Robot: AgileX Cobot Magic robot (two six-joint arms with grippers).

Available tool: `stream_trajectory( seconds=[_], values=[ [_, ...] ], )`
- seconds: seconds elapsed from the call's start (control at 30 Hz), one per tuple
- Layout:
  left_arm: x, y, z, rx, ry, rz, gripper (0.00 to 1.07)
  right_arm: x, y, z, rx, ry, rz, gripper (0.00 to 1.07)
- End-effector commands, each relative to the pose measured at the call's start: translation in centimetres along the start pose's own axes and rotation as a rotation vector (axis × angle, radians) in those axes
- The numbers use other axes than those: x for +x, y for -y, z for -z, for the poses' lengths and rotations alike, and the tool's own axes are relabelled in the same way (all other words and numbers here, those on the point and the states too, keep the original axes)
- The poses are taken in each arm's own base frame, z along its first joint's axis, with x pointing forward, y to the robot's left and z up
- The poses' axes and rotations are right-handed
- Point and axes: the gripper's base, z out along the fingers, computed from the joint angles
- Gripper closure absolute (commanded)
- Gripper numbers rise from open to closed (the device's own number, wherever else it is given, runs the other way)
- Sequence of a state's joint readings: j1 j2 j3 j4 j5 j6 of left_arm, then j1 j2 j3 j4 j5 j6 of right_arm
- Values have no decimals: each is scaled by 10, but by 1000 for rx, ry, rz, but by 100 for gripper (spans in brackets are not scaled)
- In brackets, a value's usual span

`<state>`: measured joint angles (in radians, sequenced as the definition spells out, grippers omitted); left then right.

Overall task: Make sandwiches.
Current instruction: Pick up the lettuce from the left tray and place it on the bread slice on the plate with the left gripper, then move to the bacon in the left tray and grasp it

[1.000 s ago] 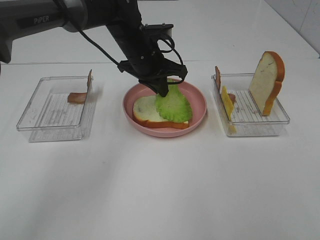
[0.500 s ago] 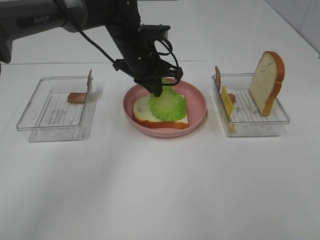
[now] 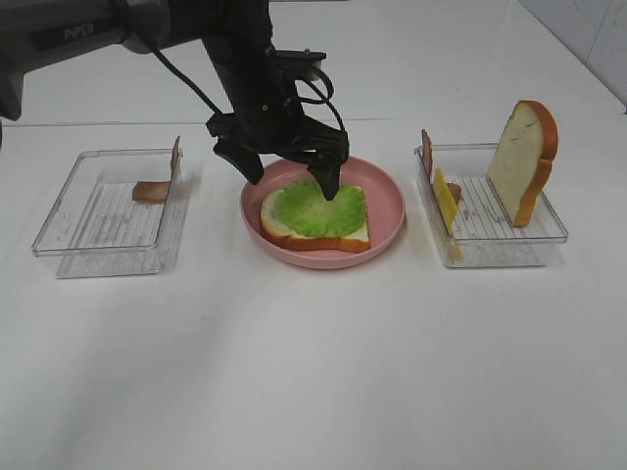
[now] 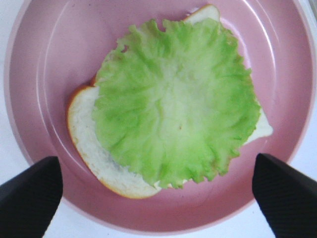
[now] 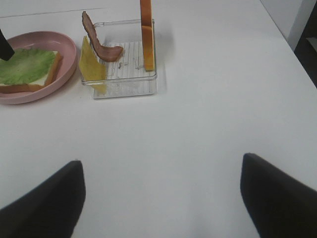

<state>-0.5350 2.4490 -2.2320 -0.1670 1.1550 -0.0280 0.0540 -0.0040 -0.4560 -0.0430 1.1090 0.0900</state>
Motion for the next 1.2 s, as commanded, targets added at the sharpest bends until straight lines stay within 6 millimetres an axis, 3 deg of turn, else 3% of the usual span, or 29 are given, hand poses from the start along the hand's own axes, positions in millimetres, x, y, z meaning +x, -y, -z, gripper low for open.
stream_trajectory(
  seconds=[0.03, 0.13, 0.17, 0.2, 0.23, 0.27, 0.33, 0.37, 0.43, 0.47, 0.53, 0.57, 0.6, 0.63, 0.67, 0.73, 0.9, 0.97, 1.1, 1.17, 1.2],
  values=[
    [-1, 2, 16, 1, -37, -8, 5, 2, 0, 3, -3, 38, 4, 27],
    [-5, 6, 34, 5, -34, -35, 5, 2, 0, 3, -3, 38, 4, 27],
    [-9, 9, 50, 10, 11, -42, 5, 2, 0, 3, -3, 38, 4, 27],
    [-9, 9, 50, 10, 11, -42, 5, 2, 0, 3, -3, 38, 4, 27],
    [-10, 11, 67, 9, 44, -40, 5, 2, 0, 3, -3, 38, 4, 27],
    [-10, 11, 67, 9, 44, -40, 5, 2, 0, 3, -3, 38, 4, 27],
    [-12, 2, 87, -18, 84, 3, 5, 2, 0, 3, -3, 38, 4, 27],
    [-12, 2, 87, -18, 84, 3, 5, 2, 0, 3, -3, 38, 4, 27],
    [-13, -17, 103, -60, 117, 43, 6, 2, 0, 3, -3, 38, 4, 27],
    [-13, -17, 103, -60, 117, 43, 6, 2, 0, 3, -3, 38, 4, 27],
    [-14, -41, 117, -72, 143, 112, 6, 2, 0, 3, -3, 38, 4, 27],
    [-14, -41, 117, -72, 143, 112, 6, 2, 0, 3, -3, 38, 4, 27],
    [-14, -58, 125, -82, 158, 144, 6, 2, 0, 3, -3, 38, 4, 27],
    [-14, -58, 125, -82, 158, 144, 6, 2, 0, 3, -3, 38, 4, 27],
    [-13, -72, 130, -90, 167, 170, 6, 2, 0, 3, -3, 38, 4, 27],
    [-12, -78, 132, -96, 170, 182, 6, 2, 0, 3, -3, 38, 4, 27],
    [-9, -115, 138, -128, 178, 250, 6, 2, 0, 3, -3, 38, 4, 27],
    [-8, -118, 138, -130, 177, 256, 6, 2, 0, 3, -3, 38, 4, 27],
    [-5, -129, 131, -137, 155, 277, 6, 2, 0, 3, -3, 38, 4, 27],
    [5, -140, 113, -145, 81, 322, 6, 2, 0, 3, -3, 38, 4, 27],
    [5, -140, 113, -145, 81, 322, 6, 2, 0, 3, -3, 38, 4, 27]
  ],
)
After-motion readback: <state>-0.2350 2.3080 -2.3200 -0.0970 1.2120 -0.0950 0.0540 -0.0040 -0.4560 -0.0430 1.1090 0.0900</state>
